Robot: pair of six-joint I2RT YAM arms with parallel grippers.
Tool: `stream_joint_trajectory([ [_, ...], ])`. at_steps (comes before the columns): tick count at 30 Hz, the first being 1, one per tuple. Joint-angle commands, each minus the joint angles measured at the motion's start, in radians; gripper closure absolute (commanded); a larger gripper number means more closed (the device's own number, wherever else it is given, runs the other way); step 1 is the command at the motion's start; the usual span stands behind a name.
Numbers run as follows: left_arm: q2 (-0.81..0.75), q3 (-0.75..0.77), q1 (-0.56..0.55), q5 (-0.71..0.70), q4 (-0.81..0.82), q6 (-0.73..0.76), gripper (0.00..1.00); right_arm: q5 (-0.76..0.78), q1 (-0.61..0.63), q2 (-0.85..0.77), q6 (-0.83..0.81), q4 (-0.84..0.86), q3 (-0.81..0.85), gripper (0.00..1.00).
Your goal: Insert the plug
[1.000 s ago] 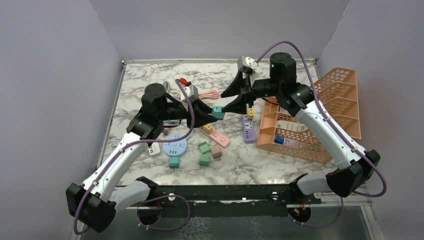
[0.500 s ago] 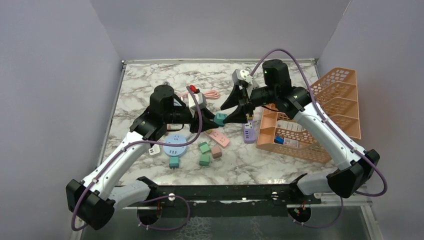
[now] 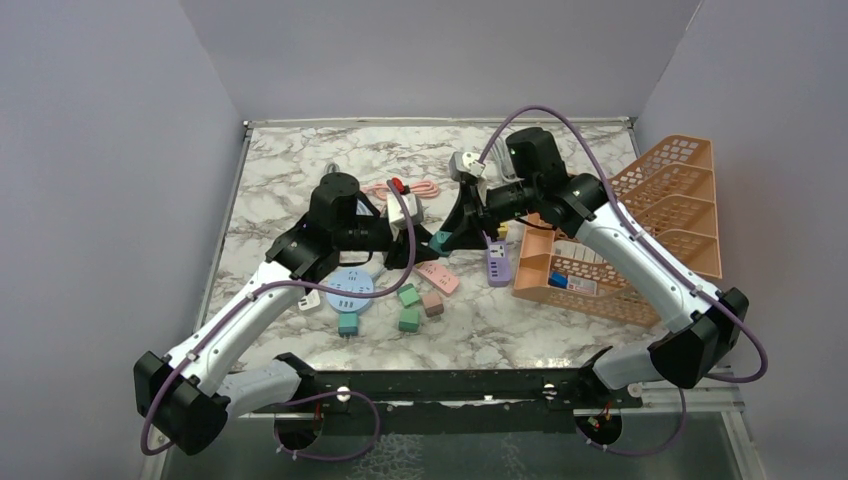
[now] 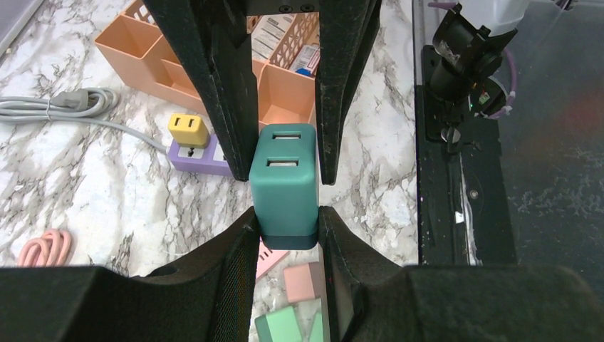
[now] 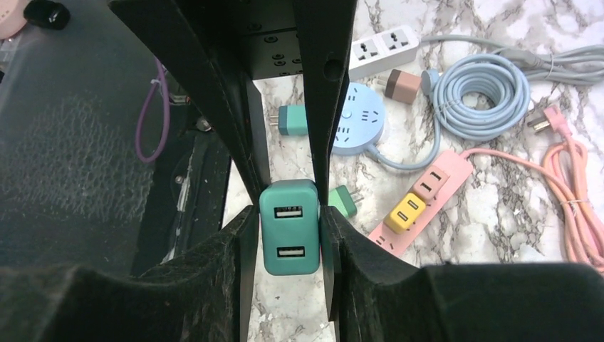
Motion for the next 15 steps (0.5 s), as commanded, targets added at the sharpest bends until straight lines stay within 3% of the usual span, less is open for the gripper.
stream_joint_trajectory([
  [1,-0.008,0.048,-0.01,-0.035,-0.029,0.059,1.0,0.042,0.005,0.031,-0.001,-0.067,0.036,0.61],
  [10,-0.018,0.053,-0.009,-0.051,-0.059,0.08,1.0,0.056,0.015,0.055,0.005,-0.085,0.034,0.57],
  [15,-0.019,0.056,-0.01,-0.058,-0.061,0.069,1.0,0.062,0.034,0.069,0.015,-0.08,0.051,0.67],
])
